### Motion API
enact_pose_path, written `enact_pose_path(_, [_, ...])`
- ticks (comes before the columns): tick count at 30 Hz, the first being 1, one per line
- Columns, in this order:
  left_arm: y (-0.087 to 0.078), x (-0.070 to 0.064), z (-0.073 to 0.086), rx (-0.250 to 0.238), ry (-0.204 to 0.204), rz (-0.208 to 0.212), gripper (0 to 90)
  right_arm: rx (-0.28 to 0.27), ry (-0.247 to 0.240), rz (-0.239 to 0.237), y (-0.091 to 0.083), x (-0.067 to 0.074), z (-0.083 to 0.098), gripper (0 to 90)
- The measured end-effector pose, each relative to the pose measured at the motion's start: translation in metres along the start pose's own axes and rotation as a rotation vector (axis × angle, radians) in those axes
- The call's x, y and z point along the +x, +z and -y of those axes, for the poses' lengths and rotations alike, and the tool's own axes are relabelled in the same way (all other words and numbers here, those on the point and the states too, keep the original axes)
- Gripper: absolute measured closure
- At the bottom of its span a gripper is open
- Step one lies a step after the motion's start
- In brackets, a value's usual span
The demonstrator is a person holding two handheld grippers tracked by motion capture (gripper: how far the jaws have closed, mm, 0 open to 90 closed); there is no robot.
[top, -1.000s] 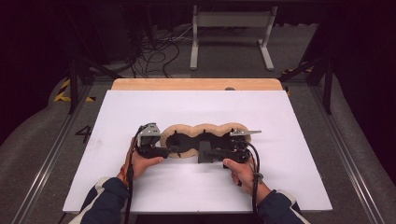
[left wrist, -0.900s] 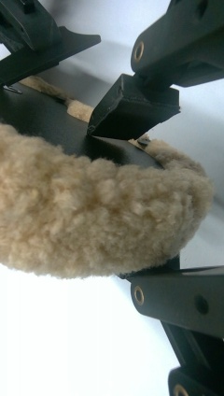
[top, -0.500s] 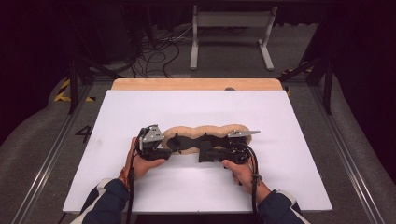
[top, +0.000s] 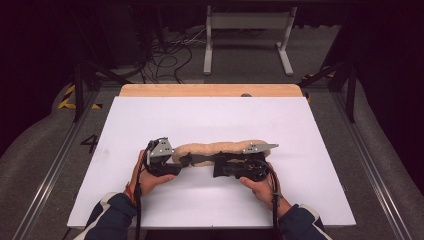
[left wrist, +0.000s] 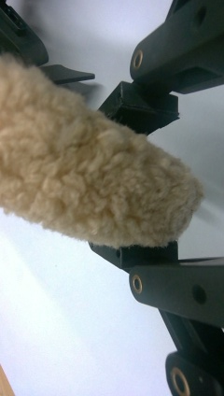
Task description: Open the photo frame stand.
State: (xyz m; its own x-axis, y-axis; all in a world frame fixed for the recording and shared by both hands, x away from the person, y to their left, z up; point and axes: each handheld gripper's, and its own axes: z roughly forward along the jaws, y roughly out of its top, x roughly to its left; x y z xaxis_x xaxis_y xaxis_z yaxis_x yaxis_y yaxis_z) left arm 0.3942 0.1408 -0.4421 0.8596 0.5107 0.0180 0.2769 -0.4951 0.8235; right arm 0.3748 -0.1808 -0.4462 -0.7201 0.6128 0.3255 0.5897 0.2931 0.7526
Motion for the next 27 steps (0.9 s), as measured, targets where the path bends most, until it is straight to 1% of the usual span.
enact_pose_path(6, [-0.001,-0.002,0.0,0.005,0.011,0.006,46.7,0.007,-0.012,0.014,-0.002,0.003,0.003,73.8])
enact_pose_path(9, [-0.002,-0.003,0.0,0.005,0.008,0.006,45.9,0.012,-0.027,0.03,-0.003,0.006,0.004,73.1])
enact_pose_path(12, [-0.003,-0.003,0.0,0.005,0.007,0.016,44.8,0.013,-0.037,0.04,-0.002,0.008,0.005,72.4])
enact_pose_path(15, [-0.004,-0.004,0.0,0.001,0.007,0.014,43.7,0.021,-0.069,0.06,-0.002,0.012,0.005,70.9])
enact_pose_path(20, [-0.008,-0.003,0.0,-0.004,0.006,0.018,43.8,0.014,-0.134,0.095,-0.008,0.018,0.007,70.0])
enact_pose_path(23, [-0.01,-0.003,0.0,-0.01,0.009,0.016,43.7,0.006,-0.154,0.079,-0.011,0.02,0.007,69.8])
enact_pose_path(27, [-0.013,-0.004,0.0,-0.018,0.015,0.01,43.6,0.011,-0.203,0.083,-0.012,0.026,0.007,69.6])
